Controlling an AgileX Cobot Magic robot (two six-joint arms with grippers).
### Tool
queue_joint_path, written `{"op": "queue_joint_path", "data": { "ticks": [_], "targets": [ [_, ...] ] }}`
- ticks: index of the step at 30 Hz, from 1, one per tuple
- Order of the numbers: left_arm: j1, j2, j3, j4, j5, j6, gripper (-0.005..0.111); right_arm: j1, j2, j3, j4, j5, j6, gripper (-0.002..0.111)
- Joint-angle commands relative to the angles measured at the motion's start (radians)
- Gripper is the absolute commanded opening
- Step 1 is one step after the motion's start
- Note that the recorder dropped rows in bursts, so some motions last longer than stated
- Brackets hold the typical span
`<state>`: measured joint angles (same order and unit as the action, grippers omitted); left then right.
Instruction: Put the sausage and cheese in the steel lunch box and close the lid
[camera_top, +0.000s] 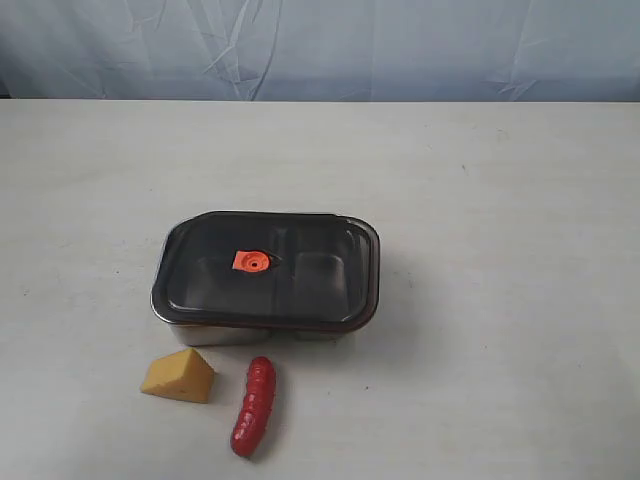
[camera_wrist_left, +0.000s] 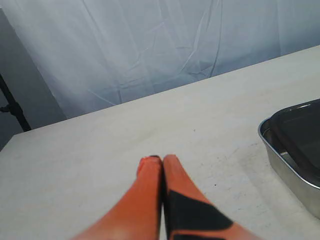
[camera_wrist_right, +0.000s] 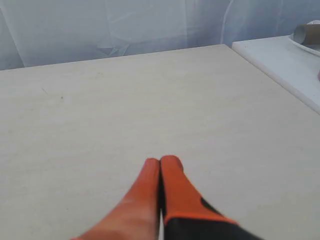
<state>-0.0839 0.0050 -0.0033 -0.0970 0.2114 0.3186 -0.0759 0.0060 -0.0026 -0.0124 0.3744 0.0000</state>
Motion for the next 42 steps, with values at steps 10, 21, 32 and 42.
{"op": "queue_joint_path", "data": {
  "ticks": [10, 21, 32, 42],
  "targets": [
    [-0.008, -0.005, 0.003, -0.005, -0.010, -0.003, 0.000, -0.003, -0.006, 0.003, 0.187, -0.323, 0.076, -0.001],
    [-0.008, -0.005, 0.003, -0.005, -0.010, -0.003, 0.000, -0.003, -0.006, 0.003, 0.777, -0.448, 0.329, -0.001],
    [-0.008, -0.005, 0.003, -0.005, -0.010, -0.003, 0.000, -0.003, 0.139, -0.219, 1.280, 0.060, -0.430, -0.001],
    [-0.008, -0.005, 0.003, -0.005, -0.010, -0.003, 0.000, -0.003, 1.423, -0.660, 1.523, 0.742, -1.069, 0.001]
  ]
}}
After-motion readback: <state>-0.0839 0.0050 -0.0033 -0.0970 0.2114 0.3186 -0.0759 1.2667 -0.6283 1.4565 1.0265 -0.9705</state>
